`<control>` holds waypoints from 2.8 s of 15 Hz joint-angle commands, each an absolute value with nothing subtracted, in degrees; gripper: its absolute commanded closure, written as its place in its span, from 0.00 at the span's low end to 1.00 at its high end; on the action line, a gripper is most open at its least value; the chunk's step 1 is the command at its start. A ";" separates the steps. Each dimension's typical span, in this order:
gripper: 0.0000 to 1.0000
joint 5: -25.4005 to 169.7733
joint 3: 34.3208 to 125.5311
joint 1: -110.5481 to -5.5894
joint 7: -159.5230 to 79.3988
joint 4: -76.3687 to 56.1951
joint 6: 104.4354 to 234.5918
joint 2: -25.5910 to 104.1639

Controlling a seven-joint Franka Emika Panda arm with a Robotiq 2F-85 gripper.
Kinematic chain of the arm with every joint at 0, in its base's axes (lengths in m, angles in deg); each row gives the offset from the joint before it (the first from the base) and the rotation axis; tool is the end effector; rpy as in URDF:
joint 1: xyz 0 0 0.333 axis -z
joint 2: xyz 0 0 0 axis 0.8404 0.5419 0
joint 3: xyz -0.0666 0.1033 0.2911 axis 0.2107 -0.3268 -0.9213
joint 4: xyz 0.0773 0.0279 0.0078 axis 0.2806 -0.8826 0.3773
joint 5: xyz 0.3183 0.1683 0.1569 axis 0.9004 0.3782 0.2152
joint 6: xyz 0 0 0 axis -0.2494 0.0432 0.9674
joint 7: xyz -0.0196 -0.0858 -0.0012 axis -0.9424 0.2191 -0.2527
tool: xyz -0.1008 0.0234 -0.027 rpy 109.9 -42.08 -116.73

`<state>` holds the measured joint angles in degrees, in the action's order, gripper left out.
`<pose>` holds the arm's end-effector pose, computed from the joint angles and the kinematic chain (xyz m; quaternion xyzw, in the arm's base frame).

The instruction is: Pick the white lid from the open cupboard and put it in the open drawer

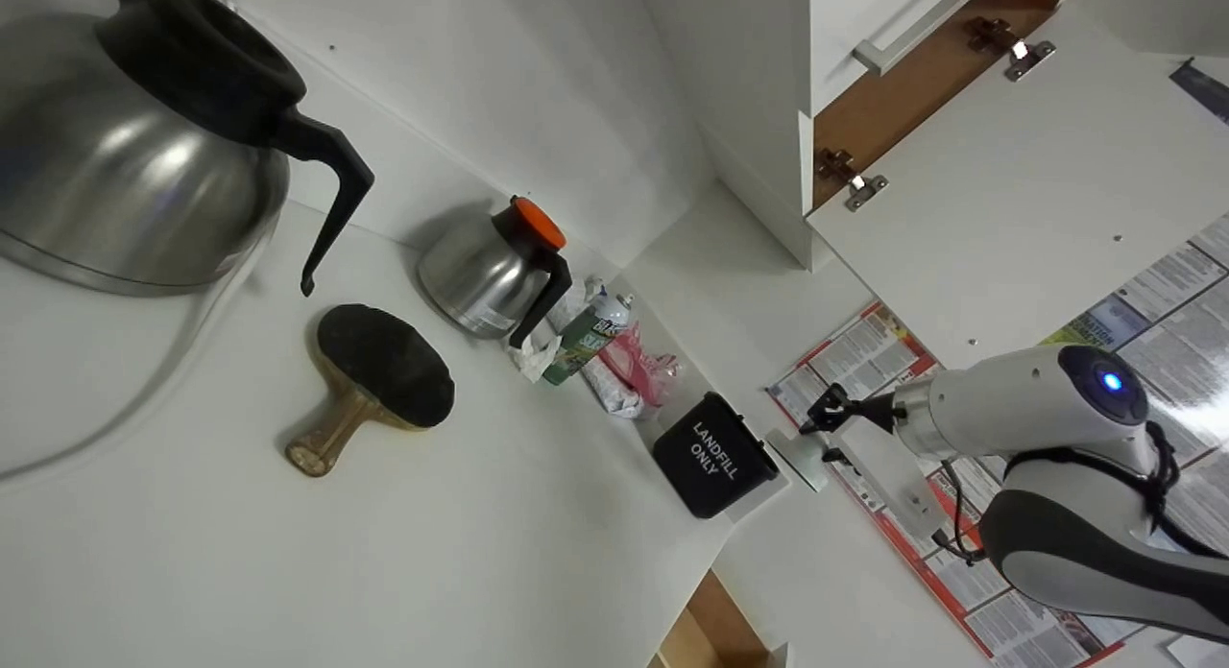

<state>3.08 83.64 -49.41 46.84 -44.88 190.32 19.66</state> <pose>0.5351 -0.1135 0.4405 0.8244 -0.3603 0.4056 0.1615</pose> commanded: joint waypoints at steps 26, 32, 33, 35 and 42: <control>0.53 -21.08 92.97 -43.40 75.18 -45.57 195.95 40.87; 0.78 -23.28 92.90 -43.09 79.63 -42.72 196.48 44.16; 0.78 -24.52 92.91 -43.04 81.69 -41.82 196.62 45.30; 0.78 -27.55 92.80 -42.83 86.05 -40.17 197.15 47.35; 0.78 -31.92 92.42 -41.87 94.90 -34.85 197.96 55.31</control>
<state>-30.67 92.89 -43.18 92.69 -37.82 196.14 52.26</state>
